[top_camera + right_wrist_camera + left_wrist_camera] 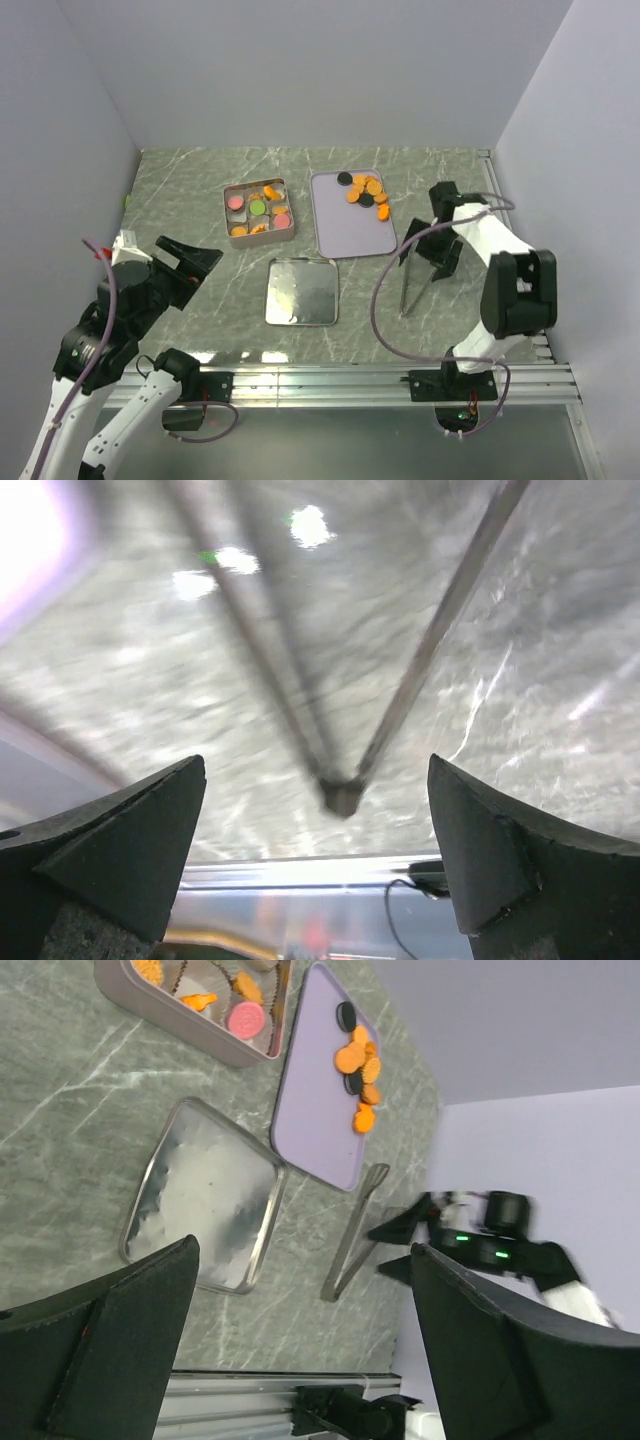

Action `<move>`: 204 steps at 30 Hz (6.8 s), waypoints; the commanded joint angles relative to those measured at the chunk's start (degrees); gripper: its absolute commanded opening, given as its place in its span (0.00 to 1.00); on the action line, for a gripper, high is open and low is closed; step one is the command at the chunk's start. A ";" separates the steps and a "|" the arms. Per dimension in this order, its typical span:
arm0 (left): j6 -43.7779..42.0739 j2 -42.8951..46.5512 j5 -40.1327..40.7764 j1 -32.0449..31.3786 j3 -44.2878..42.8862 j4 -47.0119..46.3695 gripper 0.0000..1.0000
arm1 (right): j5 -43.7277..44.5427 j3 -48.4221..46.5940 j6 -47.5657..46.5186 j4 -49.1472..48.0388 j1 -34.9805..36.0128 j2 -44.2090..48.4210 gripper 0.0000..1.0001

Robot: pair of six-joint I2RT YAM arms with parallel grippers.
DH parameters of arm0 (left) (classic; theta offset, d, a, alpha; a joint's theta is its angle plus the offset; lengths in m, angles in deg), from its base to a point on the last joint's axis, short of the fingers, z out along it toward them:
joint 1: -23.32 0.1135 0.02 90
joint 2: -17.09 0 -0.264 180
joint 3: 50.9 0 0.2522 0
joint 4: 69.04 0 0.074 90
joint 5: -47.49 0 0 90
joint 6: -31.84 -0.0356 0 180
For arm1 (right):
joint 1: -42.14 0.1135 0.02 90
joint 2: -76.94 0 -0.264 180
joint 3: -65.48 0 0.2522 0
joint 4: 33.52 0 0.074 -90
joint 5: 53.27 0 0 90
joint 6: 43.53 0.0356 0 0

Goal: Pack the cookies

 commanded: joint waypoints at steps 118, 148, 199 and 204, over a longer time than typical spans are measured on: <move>17.62 -38.67 -55.40 14.96 -21.64 -83.01 0.00 | -53.73 -16.80 57.58 -97.12 14.11 8.06 0.96; 33.73 -44.58 -54.70 15.14 -20.85 -109.77 0.00 | -46.53 -27.88 79.56 -125.96 20.27 -10.04 0.82; -32.09 -55.46 -6.27 22.17 -14.08 -23.10 0.68 | -42.83 -6.53 39.76 -67.36 2.60 15.08 0.08; -37.37 -66.08 -4.34 22.17 -17.77 -24.95 0.66 | -43.71 -2.93 40.02 -66.22 2.60 17.80 0.06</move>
